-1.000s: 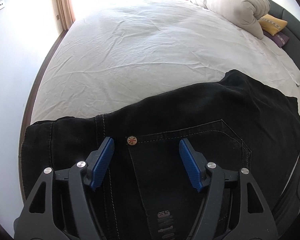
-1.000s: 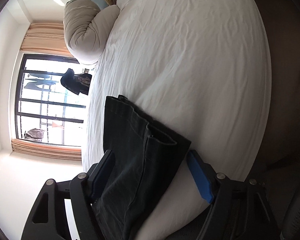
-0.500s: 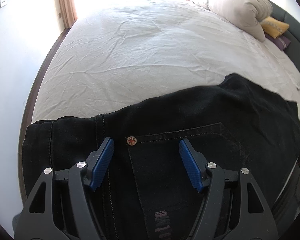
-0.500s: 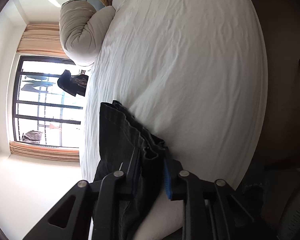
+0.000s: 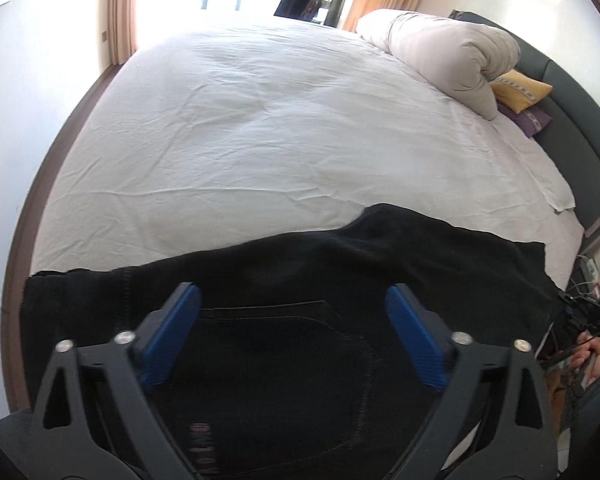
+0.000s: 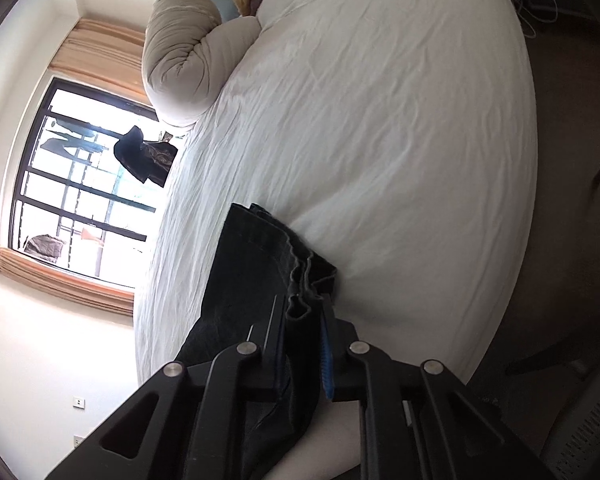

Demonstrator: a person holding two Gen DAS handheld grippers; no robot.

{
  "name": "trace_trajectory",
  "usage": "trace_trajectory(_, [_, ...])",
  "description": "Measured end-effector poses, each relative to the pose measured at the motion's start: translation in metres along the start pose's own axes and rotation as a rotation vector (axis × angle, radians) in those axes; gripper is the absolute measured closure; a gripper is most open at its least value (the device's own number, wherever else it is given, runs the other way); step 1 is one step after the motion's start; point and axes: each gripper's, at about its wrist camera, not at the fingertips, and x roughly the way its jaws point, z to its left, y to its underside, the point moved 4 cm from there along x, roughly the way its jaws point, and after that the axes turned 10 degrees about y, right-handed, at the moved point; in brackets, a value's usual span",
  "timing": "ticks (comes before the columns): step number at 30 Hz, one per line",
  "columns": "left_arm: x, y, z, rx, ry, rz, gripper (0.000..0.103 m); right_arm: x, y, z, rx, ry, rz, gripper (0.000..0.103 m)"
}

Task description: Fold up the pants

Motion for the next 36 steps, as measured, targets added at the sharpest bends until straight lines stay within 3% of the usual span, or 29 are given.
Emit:
trace_trajectory(8, [0.007, 0.007, -0.010, -0.040, 0.048, 0.021, 0.000, -0.012, 0.003, 0.012, -0.058, 0.053, -0.034, 0.088])
trace_trajectory(13, [0.006, 0.007, -0.014, -0.097, 0.145, 0.003, 0.000, -0.030, 0.019, 0.070, -0.249, 0.094, -0.091, 0.088])
trace_trajectory(18, [0.005, 0.007, -0.020, -0.136, 0.217, 0.006, 0.000, -0.030, 0.090, 0.181, -0.669, 0.106, -0.100, 0.088])
trace_trajectory(20, [0.005, 0.007, -0.020, -0.160, 0.243, 0.005, 0.000, -0.023, 0.160, 0.231, -0.976, 0.096, -0.069, 0.088])
trace_trajectory(23, [0.009, 0.010, -0.023, -0.206, 0.296, 0.024, 0.000, -0.001, 0.253, 0.257, -1.307, 0.117, -0.011, 0.088])
trace_trajectory(24, [0.011, 0.012, -0.025, -0.218, 0.315, 0.032, 0.000, 0.007, 0.272, 0.258, -1.329, 0.105, 0.026, 0.088])
trace_trajectory(27, [0.019, 0.016, -0.035, -0.239, 0.365, 0.058, 0.000, 0.022, 0.289, 0.253, -1.315, 0.109, 0.071, 0.088])
trace_trajectory(32, [0.044, 0.019, -0.059, -0.311, 0.480, 0.141, 0.000, 0.019, 0.284, 0.248, -1.310, 0.103, 0.073, 0.088])
trace_trajectory(36, [0.071, 0.013, -0.096, -0.270, 0.530, 0.231, 0.000, 0.013, 0.286, 0.248, -1.302, 0.085, 0.053, 0.088])
